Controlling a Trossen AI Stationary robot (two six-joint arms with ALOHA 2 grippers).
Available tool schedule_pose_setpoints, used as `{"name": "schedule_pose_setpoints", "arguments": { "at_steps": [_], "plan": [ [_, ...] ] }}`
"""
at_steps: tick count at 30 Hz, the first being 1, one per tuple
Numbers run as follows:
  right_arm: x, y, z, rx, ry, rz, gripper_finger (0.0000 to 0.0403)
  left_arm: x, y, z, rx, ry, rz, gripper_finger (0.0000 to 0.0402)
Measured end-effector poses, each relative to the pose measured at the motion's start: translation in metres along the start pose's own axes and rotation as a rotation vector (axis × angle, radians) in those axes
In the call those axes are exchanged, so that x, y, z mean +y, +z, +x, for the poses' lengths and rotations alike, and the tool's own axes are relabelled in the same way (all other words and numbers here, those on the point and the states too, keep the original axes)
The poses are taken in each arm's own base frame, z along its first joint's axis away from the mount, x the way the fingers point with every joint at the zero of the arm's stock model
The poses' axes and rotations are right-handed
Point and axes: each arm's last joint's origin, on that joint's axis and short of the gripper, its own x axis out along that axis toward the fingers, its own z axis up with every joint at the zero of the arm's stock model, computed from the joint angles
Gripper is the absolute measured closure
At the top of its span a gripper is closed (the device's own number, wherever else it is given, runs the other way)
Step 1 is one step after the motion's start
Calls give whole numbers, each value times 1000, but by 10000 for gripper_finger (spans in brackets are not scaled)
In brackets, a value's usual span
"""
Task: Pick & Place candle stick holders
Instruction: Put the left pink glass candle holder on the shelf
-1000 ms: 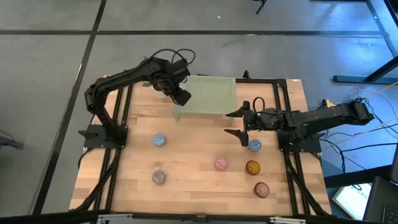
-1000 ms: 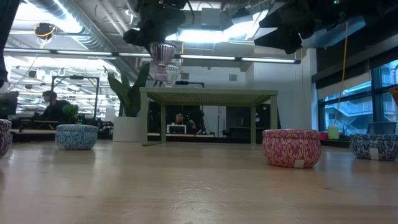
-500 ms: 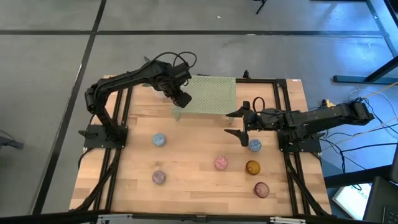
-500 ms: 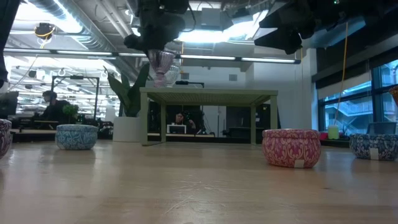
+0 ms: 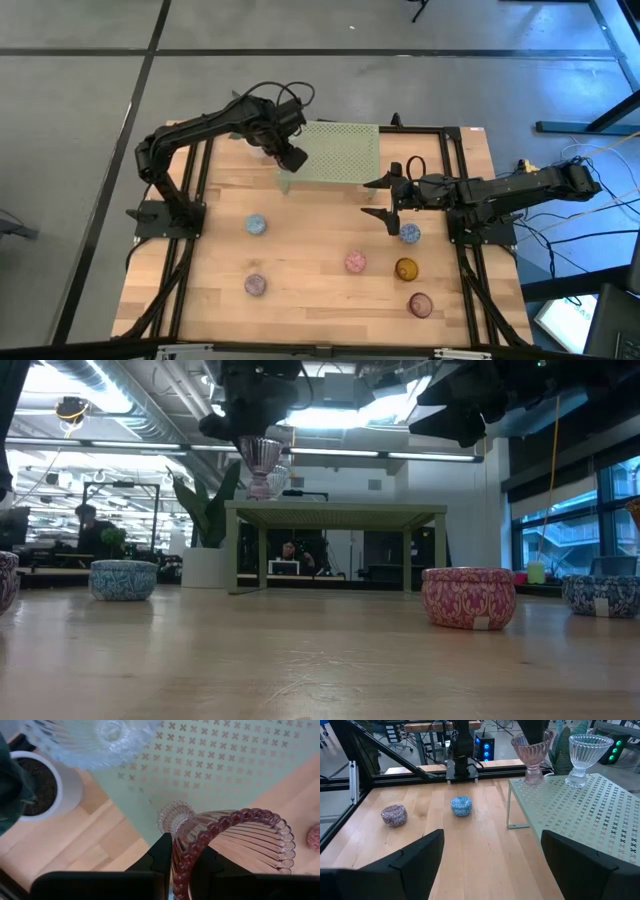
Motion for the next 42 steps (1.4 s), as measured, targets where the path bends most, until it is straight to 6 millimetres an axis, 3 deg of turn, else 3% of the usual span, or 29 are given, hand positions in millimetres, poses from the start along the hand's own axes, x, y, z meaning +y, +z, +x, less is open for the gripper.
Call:
{"name": "schedule_pose_setpoints", "arguments": {
  "at_steps": [42],
  "plan": [
    [0, 0, 0, 0, 0, 0, 65, -2, 2, 8, 17, 7, -2, 350]
  ]
}}
